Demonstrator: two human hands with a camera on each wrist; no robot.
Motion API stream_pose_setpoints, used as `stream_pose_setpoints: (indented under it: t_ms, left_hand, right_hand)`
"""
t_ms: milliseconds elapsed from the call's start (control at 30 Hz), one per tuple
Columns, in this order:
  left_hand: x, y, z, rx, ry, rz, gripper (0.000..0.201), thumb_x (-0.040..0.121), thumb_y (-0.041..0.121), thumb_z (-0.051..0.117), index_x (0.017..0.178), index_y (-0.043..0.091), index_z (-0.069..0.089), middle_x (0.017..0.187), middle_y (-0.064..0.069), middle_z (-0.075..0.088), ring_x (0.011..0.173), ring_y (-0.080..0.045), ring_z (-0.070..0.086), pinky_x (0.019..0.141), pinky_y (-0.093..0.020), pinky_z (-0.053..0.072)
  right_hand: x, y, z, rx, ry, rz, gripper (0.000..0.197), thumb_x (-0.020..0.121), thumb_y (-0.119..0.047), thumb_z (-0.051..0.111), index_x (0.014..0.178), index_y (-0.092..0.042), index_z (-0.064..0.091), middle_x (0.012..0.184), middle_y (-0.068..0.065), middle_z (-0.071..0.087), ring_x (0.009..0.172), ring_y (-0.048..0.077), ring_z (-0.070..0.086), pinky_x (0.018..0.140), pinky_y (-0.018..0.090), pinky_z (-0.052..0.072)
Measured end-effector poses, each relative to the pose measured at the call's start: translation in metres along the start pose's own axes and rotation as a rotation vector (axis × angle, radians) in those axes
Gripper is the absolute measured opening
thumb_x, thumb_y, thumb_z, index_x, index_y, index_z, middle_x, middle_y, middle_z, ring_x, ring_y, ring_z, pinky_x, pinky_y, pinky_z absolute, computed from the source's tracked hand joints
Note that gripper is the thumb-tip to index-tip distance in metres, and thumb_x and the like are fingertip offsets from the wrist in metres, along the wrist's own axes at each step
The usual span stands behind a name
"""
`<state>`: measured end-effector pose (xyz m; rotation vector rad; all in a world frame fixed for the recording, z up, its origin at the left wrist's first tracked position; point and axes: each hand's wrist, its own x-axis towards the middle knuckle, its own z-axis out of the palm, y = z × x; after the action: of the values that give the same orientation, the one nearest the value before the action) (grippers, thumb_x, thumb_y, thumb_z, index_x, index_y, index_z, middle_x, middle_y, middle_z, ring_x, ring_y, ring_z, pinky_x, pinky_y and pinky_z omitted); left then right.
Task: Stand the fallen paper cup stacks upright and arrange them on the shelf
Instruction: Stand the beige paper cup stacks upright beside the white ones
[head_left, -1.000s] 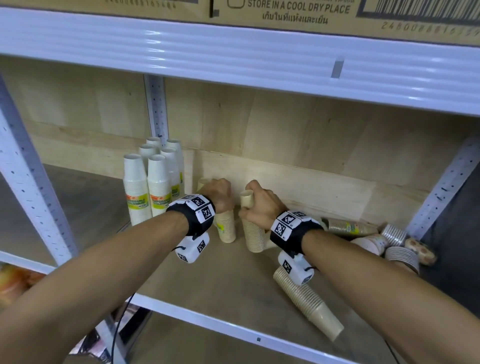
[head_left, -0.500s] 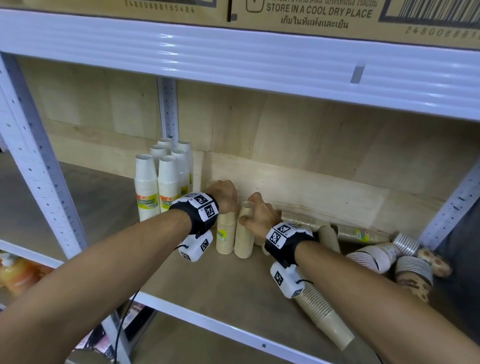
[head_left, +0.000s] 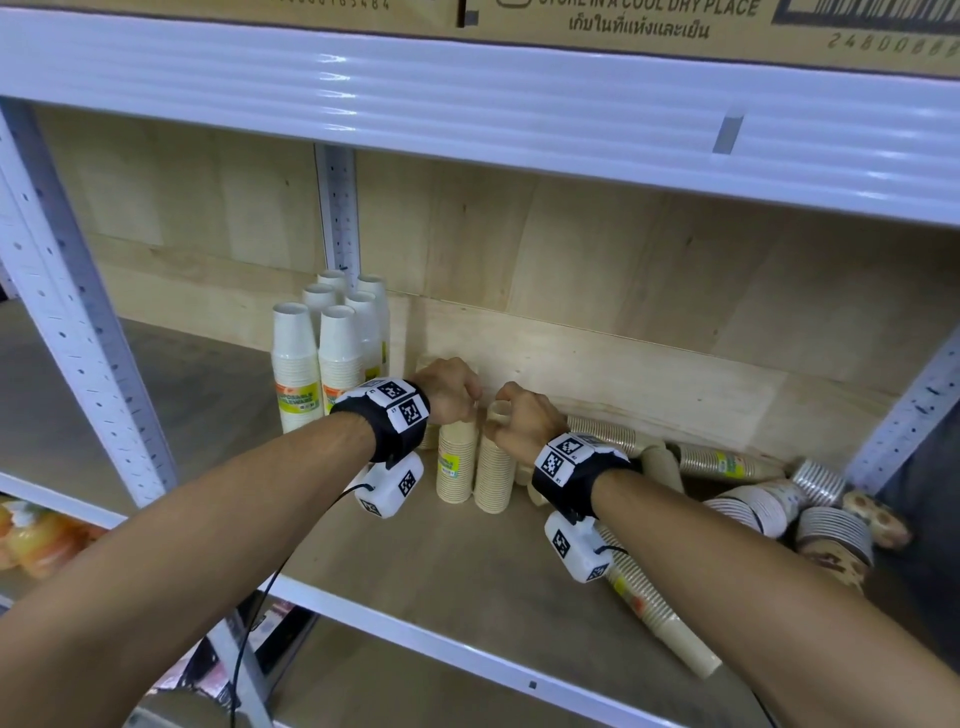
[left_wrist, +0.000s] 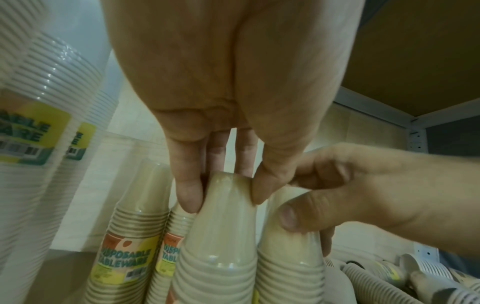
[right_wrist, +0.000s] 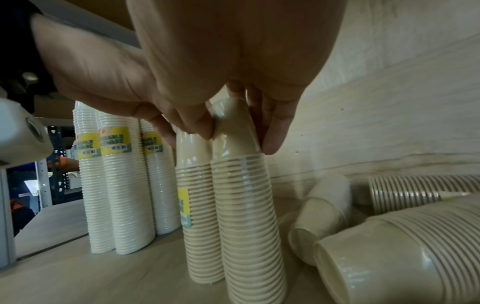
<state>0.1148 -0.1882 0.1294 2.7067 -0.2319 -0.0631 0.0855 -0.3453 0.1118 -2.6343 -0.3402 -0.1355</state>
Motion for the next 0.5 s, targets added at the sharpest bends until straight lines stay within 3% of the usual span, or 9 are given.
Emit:
stream_pose_setpoints:
  t_ms: [167, 333, 500]
  left_hand:
    - [-0.0015, -0.0004, -0.0019, -0.03, 0.01, 0.004, 0.04, 0.082, 0.026, 0.074, 0.119, 0.015, 0.068, 0.121, -0.001, 0.06, 0.108, -0.02, 0.058, 0.084, -0.028, 0.048]
    - [-0.0036, 0.0015, -0.0039, -0.006, -0.029, 0.015, 0.044, 0.082, 0.018, 0.072, 0.126, 0.018, 0.064, 0.123, -0.001, 0.056, 0.113, -0.02, 0.055, 0.081, -0.025, 0.043]
    - [-0.003, -0.0005, -0.0036, -0.037, 0.001, 0.02, 0.036, 0.084, 0.023, 0.072, 0.119, 0.015, 0.069, 0.122, -0.004, 0.062, 0.107, -0.019, 0.059, 0.078, -0.025, 0.044]
  right_hand:
    - [0.0011, -0.0006, -0.0015, -0.013, -0.019, -0.012, 0.042, 0.086, -0.022, 0.062, 0.127, -0.018, 0.053, 0.126, 0.0, 0.064, 0.115, 0.021, 0.059, 0.075, 0.019, 0.037]
    - [0.0023, -0.0003, 0.0014, -0.035, 0.06, 0.04, 0.044, 0.083, -0.04, 0.063, 0.12, -0.017, 0.053, 0.115, 0.005, 0.065, 0.103, 0.027, 0.063, 0.076, 0.032, 0.051]
    - [0.0042, -0.0033, -0.0026, -0.05, 0.018, 0.015, 0.034, 0.086, -0.03, 0.061, 0.116, -0.014, 0.06, 0.117, 0.005, 0.066, 0.104, 0.026, 0.063, 0.083, 0.036, 0.054]
